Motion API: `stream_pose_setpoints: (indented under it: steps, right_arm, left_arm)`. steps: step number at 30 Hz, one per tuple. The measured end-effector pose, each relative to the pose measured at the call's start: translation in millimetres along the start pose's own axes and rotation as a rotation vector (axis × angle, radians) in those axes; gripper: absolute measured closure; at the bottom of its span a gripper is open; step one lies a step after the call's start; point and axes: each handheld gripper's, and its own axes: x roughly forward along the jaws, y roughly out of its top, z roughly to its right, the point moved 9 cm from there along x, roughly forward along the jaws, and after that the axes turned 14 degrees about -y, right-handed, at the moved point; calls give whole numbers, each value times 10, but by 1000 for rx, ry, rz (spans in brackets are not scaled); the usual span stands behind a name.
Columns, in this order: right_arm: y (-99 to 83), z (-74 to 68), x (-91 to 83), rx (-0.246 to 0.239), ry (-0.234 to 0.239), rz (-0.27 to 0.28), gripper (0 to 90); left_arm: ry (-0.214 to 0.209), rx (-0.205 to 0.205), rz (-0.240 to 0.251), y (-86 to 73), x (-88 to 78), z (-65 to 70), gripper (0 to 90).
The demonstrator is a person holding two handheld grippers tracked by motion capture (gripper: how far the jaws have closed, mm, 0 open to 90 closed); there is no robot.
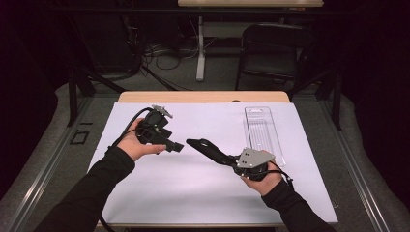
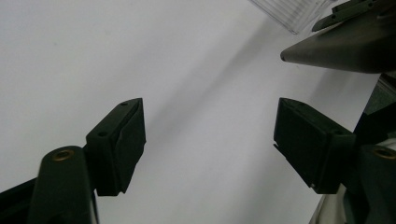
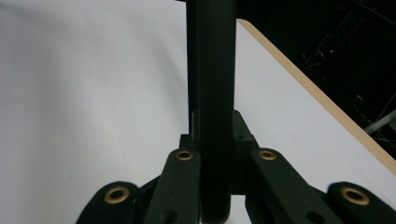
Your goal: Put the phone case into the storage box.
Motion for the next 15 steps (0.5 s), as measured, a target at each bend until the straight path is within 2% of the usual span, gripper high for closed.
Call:
stream_pose_setpoints:
  steps: [4, 9, 15]
  right_arm:
    - [13, 5, -4, 46, 11, 16, 863]
    - [32, 15, 0, 113, 26, 39, 863]
    - [34, 14, 15, 145, 32, 47, 863]
  left_arm:
    - [-19, 18, 32, 40, -8, 55, 284]
    - [-45, 33, 46, 67, 12, 120, 284]
    - [-89, 45, 82, 90, 57, 188, 290]
